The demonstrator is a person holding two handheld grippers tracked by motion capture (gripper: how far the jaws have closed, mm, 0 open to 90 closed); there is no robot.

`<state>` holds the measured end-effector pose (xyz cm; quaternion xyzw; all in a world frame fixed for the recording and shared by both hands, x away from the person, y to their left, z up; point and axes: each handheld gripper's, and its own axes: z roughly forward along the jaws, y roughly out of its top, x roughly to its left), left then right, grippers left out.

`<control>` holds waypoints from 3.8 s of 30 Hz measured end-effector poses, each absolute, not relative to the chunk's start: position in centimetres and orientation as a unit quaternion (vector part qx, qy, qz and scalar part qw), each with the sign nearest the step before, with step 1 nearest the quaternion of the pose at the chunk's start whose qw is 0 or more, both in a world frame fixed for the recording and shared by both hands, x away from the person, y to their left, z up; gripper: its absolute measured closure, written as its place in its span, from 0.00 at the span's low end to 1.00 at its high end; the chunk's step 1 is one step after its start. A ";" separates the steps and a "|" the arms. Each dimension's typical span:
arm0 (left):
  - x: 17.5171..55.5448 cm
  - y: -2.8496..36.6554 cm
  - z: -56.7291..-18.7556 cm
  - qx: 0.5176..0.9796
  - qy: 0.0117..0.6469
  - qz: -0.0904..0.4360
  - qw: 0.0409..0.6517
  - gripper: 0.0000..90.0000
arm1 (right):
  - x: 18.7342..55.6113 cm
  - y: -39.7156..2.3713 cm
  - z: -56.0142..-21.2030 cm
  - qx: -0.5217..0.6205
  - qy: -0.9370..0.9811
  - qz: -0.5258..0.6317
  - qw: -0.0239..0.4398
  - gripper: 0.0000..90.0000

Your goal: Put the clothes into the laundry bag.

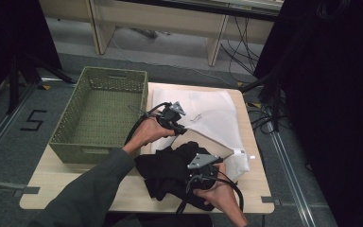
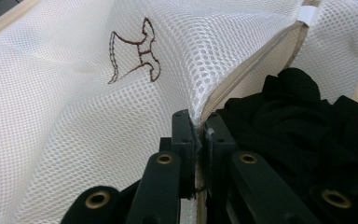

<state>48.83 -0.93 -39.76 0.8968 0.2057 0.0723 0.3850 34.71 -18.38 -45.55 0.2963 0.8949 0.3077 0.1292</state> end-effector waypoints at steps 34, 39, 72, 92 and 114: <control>48.2 0.2 -39.0 0.890 0.220 0.062 0.395 0.94 | 40.1 -22.9 -41.7 0.420 0.794 0.393 0.197 0.45; 48.2 0.2 -39.0 0.890 0.218 0.063 0.395 0.94 | 37.1 -22.9 -42.6 0.383 0.824 0.388 0.154 0.38; 47.6 1.1 -38.6 0.897 0.215 0.061 0.382 0.95 | 46.1 -19.2 -46.6 0.417 0.819 0.305 0.250 0.73; 47.9 0.7 -39.0 0.894 0.226 0.056 0.384 0.94 | 37.9 -14.0 -48.7 0.296 0.878 0.364 0.090 0.35; 47.8 0.9 -39.0 0.899 0.221 0.056 0.373 0.94 | 41.7 -16.8 -47.4 0.320 0.863 0.366 0.135 0.98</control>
